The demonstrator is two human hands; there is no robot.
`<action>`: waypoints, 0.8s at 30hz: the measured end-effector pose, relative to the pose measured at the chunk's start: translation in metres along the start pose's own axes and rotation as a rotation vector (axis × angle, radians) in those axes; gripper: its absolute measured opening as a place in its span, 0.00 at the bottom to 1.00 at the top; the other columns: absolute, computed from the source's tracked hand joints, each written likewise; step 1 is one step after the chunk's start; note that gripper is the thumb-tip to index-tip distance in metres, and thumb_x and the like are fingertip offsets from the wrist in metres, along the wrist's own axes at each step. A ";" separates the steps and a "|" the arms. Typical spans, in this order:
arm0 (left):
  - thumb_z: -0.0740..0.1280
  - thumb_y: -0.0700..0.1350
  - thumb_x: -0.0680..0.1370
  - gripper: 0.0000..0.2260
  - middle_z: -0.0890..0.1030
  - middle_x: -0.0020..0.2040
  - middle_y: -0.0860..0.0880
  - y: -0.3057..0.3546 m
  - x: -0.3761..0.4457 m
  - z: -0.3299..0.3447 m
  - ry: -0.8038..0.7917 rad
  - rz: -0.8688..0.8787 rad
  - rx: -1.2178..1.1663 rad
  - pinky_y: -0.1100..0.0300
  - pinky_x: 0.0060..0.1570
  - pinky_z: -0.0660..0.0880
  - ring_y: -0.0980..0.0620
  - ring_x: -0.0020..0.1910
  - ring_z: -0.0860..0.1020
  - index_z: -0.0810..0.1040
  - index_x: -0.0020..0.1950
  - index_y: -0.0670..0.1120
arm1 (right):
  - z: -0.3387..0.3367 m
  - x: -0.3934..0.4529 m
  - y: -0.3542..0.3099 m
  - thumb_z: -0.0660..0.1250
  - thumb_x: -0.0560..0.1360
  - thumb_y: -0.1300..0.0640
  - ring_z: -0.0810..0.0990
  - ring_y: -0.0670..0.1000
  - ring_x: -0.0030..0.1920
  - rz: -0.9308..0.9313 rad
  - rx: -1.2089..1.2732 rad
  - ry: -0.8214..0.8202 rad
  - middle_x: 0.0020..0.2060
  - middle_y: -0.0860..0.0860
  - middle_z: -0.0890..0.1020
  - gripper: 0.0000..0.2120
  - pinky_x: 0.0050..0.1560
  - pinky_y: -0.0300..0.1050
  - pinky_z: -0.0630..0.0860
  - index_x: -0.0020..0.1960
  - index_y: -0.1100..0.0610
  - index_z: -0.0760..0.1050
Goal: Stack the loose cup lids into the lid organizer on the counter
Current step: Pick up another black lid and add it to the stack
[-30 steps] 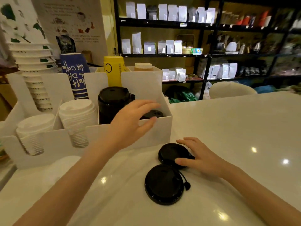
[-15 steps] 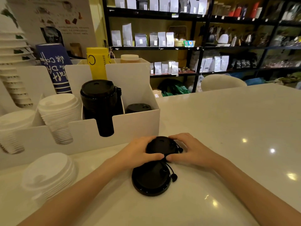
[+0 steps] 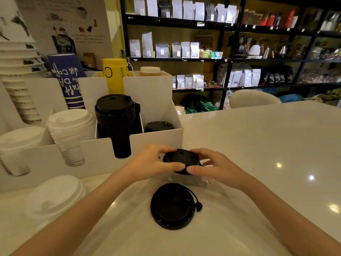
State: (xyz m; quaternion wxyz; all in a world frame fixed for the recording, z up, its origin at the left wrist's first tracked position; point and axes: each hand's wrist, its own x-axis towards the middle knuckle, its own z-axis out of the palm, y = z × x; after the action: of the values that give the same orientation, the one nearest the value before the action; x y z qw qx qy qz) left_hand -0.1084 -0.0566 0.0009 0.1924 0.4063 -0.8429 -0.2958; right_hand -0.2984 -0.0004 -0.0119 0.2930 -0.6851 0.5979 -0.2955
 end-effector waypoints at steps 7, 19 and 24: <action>0.70 0.60 0.60 0.27 0.80 0.48 0.57 0.021 -0.015 -0.048 0.173 0.038 -0.060 0.55 0.53 0.77 0.55 0.47 0.79 0.78 0.56 0.54 | -0.017 0.012 -0.045 0.68 0.62 0.38 0.77 0.46 0.54 -0.111 -0.013 0.016 0.53 0.46 0.80 0.29 0.57 0.48 0.75 0.60 0.48 0.73; 0.75 0.54 0.58 0.23 0.79 0.55 0.54 0.008 -0.040 -0.126 0.461 0.125 -0.220 0.65 0.48 0.78 0.55 0.55 0.78 0.79 0.52 0.56 | -0.006 0.063 -0.127 0.70 0.61 0.41 0.73 0.37 0.51 -0.374 0.031 0.136 0.50 0.38 0.76 0.32 0.49 0.32 0.68 0.63 0.48 0.69; 0.73 0.52 0.61 0.24 0.77 0.58 0.54 -0.005 -0.036 -0.134 0.645 0.114 -0.217 0.55 0.53 0.79 0.50 0.59 0.76 0.77 0.56 0.51 | 0.011 0.094 -0.131 0.72 0.65 0.48 0.74 0.47 0.60 -0.414 0.183 0.232 0.59 0.47 0.77 0.28 0.60 0.42 0.69 0.63 0.51 0.70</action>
State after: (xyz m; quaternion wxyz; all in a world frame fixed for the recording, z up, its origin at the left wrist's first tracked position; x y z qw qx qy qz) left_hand -0.0088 -0.0763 0.0952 0.5071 0.4081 -0.7238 -0.2288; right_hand -0.1948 -0.0778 0.0849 0.2165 -0.7249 0.4454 -0.4788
